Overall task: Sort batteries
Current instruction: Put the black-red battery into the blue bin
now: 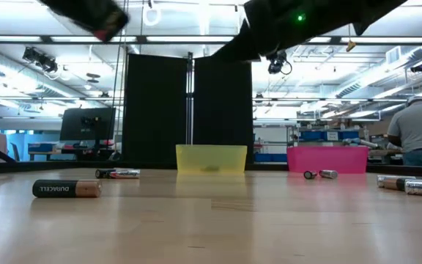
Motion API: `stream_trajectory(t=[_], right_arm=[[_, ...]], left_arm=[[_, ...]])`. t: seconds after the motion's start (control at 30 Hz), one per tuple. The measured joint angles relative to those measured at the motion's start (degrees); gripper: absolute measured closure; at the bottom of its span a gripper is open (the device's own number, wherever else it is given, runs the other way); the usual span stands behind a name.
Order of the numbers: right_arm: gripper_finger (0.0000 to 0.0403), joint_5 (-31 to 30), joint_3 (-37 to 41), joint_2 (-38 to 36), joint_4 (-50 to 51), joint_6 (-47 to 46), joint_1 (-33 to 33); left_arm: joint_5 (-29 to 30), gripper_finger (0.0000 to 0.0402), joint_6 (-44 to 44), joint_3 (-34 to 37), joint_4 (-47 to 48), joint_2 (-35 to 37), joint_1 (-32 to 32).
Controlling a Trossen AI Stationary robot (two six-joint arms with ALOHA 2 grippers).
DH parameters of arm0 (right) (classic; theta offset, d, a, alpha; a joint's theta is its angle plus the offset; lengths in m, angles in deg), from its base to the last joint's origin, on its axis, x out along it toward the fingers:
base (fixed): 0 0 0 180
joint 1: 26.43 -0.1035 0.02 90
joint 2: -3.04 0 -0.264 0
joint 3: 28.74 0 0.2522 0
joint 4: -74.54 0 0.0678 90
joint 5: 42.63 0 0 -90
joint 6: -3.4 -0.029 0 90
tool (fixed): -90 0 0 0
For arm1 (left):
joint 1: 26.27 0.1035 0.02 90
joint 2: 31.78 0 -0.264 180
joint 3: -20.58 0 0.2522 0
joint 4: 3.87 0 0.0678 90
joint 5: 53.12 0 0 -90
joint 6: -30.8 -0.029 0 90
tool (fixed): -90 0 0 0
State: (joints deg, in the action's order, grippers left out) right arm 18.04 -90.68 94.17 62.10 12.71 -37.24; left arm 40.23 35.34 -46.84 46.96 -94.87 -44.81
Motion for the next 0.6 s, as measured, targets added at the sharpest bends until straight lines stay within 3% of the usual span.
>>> stream_trajectory(t=[0.23, 0.6], right_arm=[[0.0395, 0.3, 0.0, 1.7, 0.1, 0.2, 0.5], [0.0395, 0.5, 0.0, 1.6, 1.6, 0.0, 0.9]], left_arm=[[0.2, 0.0349, 31.8, -2.3, 17.7, -0.2, -13.7], [2.9, 0.0349, 72.1, -2.3, 30.5, -4.9, -35.0]])
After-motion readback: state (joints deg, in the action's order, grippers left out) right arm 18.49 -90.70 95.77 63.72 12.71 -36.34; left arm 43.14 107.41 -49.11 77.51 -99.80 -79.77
